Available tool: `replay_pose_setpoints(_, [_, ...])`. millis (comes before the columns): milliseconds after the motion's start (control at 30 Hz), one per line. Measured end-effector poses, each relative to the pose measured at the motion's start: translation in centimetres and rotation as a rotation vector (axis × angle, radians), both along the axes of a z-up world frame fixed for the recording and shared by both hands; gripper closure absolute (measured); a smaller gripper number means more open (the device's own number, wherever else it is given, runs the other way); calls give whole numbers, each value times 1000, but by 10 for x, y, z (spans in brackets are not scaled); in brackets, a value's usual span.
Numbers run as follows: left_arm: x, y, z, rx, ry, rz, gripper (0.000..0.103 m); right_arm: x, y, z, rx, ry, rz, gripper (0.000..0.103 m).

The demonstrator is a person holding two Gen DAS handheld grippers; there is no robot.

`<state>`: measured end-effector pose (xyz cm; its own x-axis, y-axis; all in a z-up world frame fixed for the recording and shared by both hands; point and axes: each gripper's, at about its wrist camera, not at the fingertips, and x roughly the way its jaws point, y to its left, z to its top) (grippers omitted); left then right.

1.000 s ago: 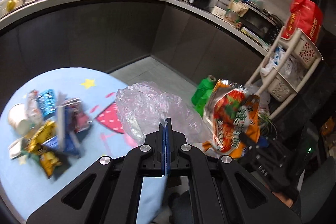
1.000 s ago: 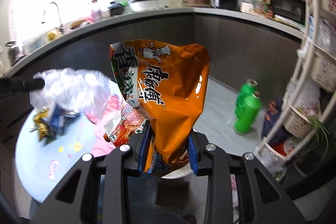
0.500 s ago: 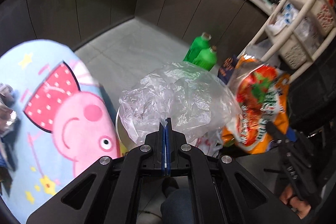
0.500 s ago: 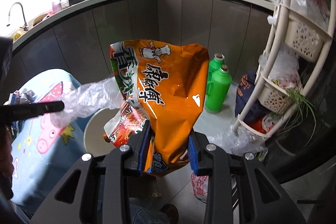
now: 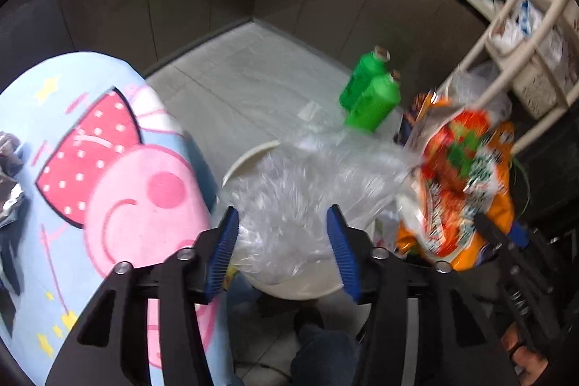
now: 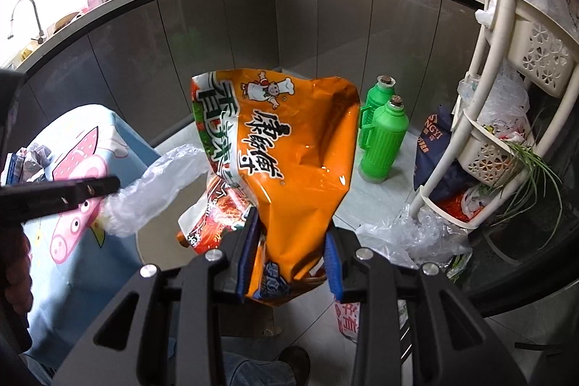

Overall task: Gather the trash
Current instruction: 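Carry both bags over the white bin and open both tools to drop them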

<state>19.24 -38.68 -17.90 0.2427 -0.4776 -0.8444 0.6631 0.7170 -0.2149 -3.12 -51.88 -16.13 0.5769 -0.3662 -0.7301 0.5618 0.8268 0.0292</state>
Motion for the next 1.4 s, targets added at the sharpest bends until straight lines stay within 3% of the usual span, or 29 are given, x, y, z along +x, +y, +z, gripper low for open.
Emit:
replay_pose_setpoints(400, [10, 50, 44, -79, -61, 100, 48, 24, 23, -7, 28, 27, 68, 70])
replay_pose_setpoints(667, [11, 79, 66, -109, -97, 144, 45, 66, 37, -39, 107, 45, 137, 66])
replay_pose_setpoints(733, [11, 84, 70, -110, -109, 150, 45, 76, 42, -47, 102, 77, 155, 37])
replay_pose_setpoints(800, [12, 89, 73, -115, -115, 155, 44, 77, 46, -46, 79, 70, 151, 27])
replay_pose_setpoints(867, [13, 94, 75, -121, -125, 165, 43, 75, 49, -42, 72, 58, 157, 24])
replay_pose_setpoints(967, [12, 100, 78, -131, -134, 180, 37, 69, 49, -36, 54, 54, 159, 16])
replay_pose_setpoints(1033, [10, 105, 81, -129, -152, 197, 29, 63, 49, -29, 52, 36, 158, 4])
replay_pose_setpoints(1167, [1, 127, 93, -130, -225, 283, 8, 57, 51, -14, 66, 12, 174, 3])
replay_pose_setpoints(1400, [-16, 187, 122, -127, -292, 368, 8, 54, 88, 34, 57, -79, 278, 3])
